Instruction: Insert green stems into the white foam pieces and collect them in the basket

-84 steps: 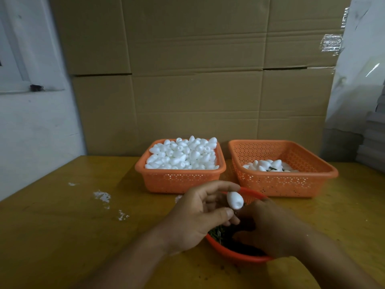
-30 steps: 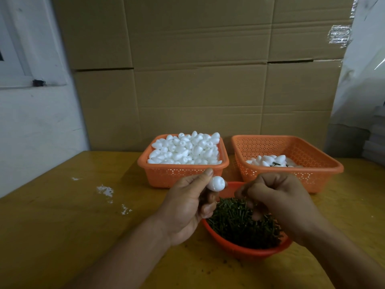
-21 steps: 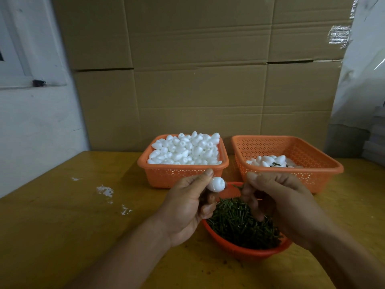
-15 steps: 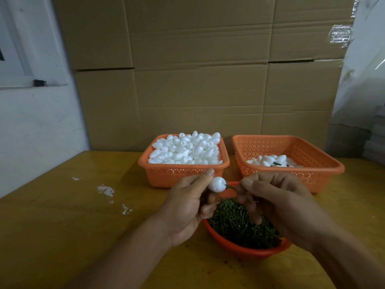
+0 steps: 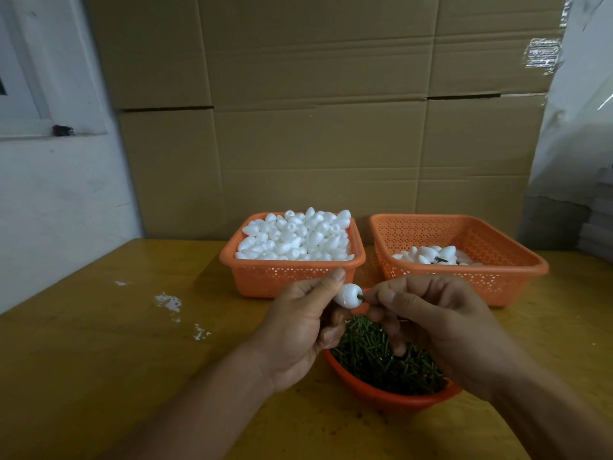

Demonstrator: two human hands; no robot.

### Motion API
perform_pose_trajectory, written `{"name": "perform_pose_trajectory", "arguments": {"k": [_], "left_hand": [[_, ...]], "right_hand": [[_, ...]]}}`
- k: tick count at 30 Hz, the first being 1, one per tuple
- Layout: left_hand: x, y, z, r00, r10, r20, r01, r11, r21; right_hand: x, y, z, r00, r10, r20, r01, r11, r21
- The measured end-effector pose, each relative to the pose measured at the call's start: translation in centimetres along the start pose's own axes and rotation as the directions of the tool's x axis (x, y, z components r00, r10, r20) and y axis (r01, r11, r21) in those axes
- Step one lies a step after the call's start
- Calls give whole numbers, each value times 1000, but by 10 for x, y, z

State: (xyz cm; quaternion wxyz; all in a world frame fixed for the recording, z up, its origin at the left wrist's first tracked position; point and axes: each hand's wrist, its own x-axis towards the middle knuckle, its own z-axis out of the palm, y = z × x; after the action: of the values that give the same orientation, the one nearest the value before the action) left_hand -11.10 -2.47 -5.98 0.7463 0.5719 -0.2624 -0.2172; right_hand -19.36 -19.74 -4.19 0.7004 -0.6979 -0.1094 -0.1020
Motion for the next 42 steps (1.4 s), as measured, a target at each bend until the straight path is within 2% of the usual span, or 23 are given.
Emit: {"name": "perform_pose_trajectory", "arguments": {"k": [7, 11, 16, 22, 25, 29, 34, 42], "left_hand": [[-1, -1, 1, 1000, 18, -8, -18, 1000, 2], [0, -2, 0, 999, 17, -30, -17, 1000, -7], [3, -1, -2, 998, 31, -59, -31, 999, -8], [2, 0, -2, 996, 76, 46, -73, 995, -66], [1, 1, -2, 992, 113, 51, -110, 992, -67], [0, 1, 0, 978, 209, 7, -209, 975, 79], [-2, -2, 2, 912, 408, 46, -403, 866, 296], [-5, -1, 6, 881, 461, 111, -462, 784, 414]], "right_hand": [[-1, -1, 4, 1000, -13, -13, 12, 998, -56], [-1, 0, 8, 996, -33, -85, 19, 986, -164], [-1, 1, 15, 980, -18, -198, -24, 978, -209], [-1, 0, 20, 963, -16, -271, -51, 970, -238], [-2, 1, 22, 962, -28, -271, -39, 971, -236], [-3, 5, 25, 962, -68, -264, -12, 957, -291], [-3, 9, 27, 957, -118, -264, 29, 948, -318], [-4, 10, 29, 952, -166, -259, 67, 934, -352]]}}
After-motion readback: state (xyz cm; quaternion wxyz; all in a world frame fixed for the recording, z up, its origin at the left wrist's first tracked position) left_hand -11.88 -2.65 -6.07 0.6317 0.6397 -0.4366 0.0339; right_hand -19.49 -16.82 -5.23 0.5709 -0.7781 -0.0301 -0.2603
